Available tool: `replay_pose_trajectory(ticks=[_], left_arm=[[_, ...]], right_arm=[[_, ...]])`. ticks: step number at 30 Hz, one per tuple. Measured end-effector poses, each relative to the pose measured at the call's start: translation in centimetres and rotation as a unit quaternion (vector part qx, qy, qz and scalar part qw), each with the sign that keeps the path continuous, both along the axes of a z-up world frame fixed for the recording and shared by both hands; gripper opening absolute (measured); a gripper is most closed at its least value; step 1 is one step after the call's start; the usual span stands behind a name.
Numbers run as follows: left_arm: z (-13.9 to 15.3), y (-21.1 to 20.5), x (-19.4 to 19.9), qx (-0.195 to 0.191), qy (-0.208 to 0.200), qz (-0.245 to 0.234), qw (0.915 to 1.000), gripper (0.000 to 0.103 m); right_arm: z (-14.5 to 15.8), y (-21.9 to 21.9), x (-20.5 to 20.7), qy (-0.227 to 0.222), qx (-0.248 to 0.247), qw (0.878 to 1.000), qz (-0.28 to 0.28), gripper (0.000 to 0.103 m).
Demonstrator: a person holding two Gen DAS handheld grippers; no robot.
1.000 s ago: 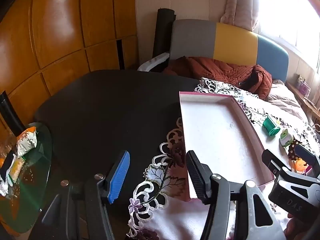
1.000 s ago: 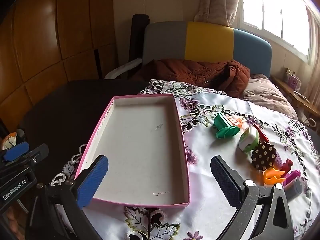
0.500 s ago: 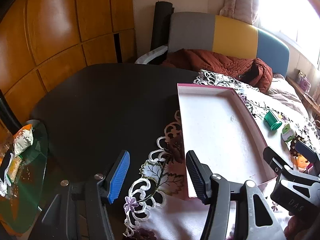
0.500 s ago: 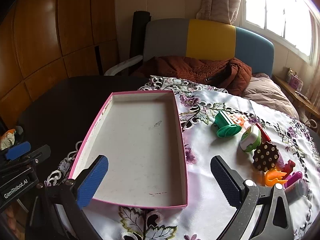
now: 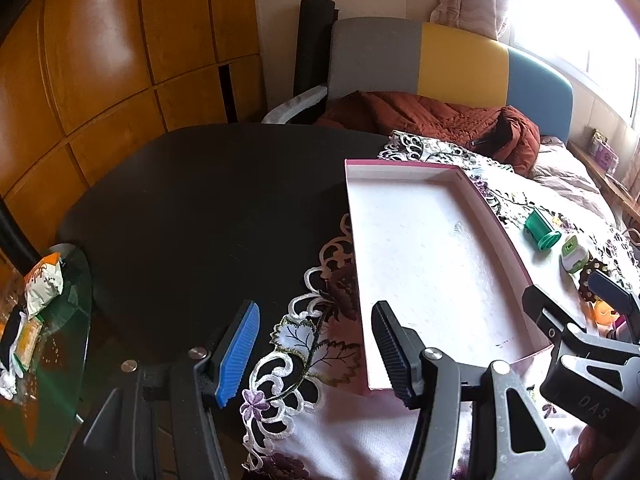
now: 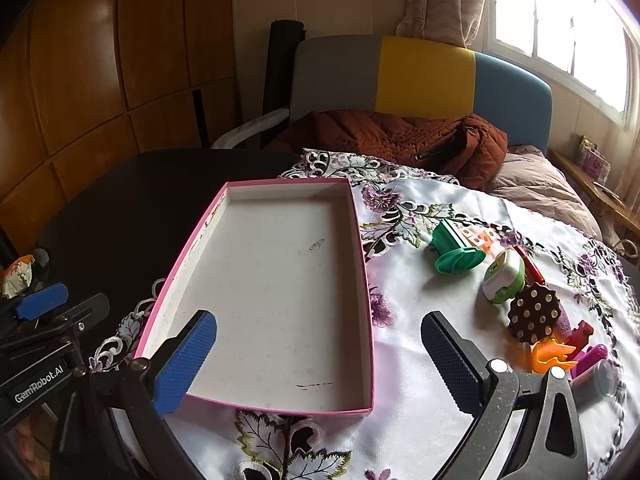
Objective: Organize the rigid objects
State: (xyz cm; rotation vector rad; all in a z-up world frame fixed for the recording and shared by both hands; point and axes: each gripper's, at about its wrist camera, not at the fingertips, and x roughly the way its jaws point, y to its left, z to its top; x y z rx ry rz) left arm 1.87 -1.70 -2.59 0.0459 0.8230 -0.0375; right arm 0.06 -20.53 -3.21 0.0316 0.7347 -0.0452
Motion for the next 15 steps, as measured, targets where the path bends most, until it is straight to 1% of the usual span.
replay_pose_trajectory(ticks=[7,15], left_arm=[[0.1,-0.2,-0.2,0.004,0.002,-0.008,1.0000,0.059],[0.2,-1.0,-0.4,0.007,0.008,-0.023,0.9997,0.059]], right_arm=[[0.3,-0.4,0.0,-0.002,0.000,1.000,0.002,0.103],[1.3,-2.9,0.2,-0.009,-0.010,1.000,-0.010,0.103]])
